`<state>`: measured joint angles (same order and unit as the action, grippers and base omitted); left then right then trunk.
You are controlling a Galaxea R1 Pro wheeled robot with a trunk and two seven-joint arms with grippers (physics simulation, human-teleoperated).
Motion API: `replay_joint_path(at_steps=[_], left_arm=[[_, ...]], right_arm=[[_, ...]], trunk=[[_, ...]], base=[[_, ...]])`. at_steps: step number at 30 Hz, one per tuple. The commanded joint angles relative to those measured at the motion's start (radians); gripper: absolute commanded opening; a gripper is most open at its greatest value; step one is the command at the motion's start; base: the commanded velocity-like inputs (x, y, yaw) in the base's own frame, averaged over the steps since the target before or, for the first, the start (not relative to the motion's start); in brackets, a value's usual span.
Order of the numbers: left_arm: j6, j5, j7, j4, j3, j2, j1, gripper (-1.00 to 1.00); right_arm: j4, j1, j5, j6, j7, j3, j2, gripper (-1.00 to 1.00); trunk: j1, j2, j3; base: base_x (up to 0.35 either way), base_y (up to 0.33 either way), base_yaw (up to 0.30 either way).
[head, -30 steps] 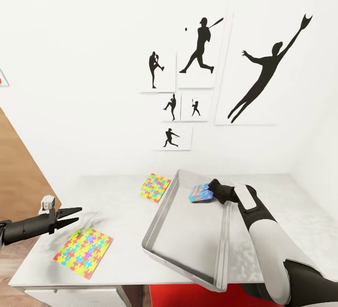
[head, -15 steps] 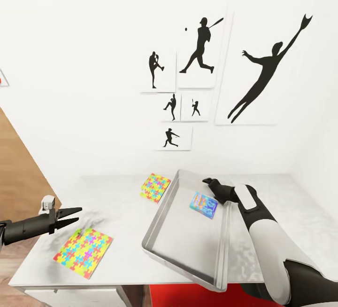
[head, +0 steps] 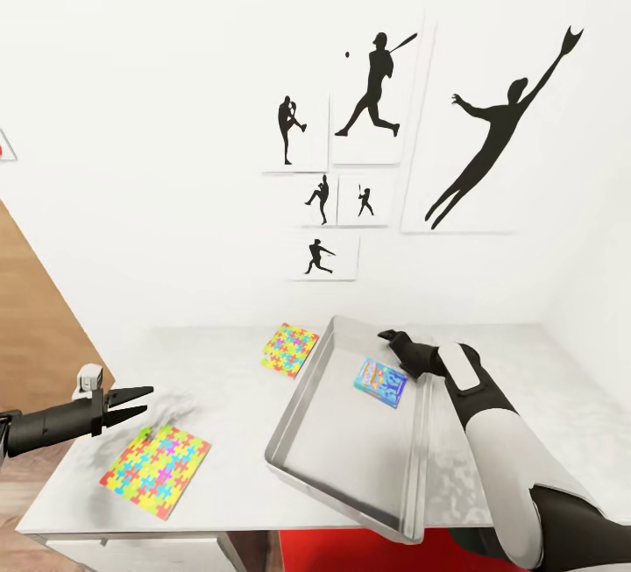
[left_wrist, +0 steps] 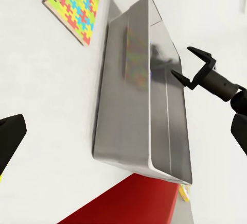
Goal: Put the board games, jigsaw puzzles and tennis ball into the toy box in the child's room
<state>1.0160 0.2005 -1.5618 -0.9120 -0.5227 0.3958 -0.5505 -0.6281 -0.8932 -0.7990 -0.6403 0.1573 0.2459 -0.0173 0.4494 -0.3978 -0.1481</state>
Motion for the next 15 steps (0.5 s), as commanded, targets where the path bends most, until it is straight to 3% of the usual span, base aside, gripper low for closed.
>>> replay_joint_path(at_steps=[1, 5, 11, 15], left_arm=[[0.01, 0.01, -0.009, -0.001, -0.002, -0.001, -0.001, 1.0], [0.01, 0.011, -0.009, -0.001, -0.002, -0.001, -0.001, 1.0], [0.01, 0.011, -0.009, -0.001, -0.002, -0.003, -0.001, 1.0], [0.01, 0.011, -0.009, -0.001, -0.002, -0.004, -0.001, 1.0]], right_arm=[[-0.018, 0.002, -0.011, -0.005, 0.008, 0.004, -0.001, 1.0], [-0.096, 0.009, -0.015, -0.018, 0.006, 0.003, -0.002, 1.0], [-0.312, 0.028, -0.023, -0.13, 0.002, 0.005, -0.004, 1.0], [-0.474, 0.109, -0.027, -0.186, -0.01, 0.009, -0.003, 1.0]], trunk=[[0.001, -0.002, -0.002], [0.001, -0.002, -0.002], [0.001, -0.002, 0.004], [0.001, -0.002, 0.01]], base=[[0.0, 0.0, 0.0], [0.0, 0.0, 0.0], [0.0, 0.0, -0.051], [0.0, 0.0, -0.09]])
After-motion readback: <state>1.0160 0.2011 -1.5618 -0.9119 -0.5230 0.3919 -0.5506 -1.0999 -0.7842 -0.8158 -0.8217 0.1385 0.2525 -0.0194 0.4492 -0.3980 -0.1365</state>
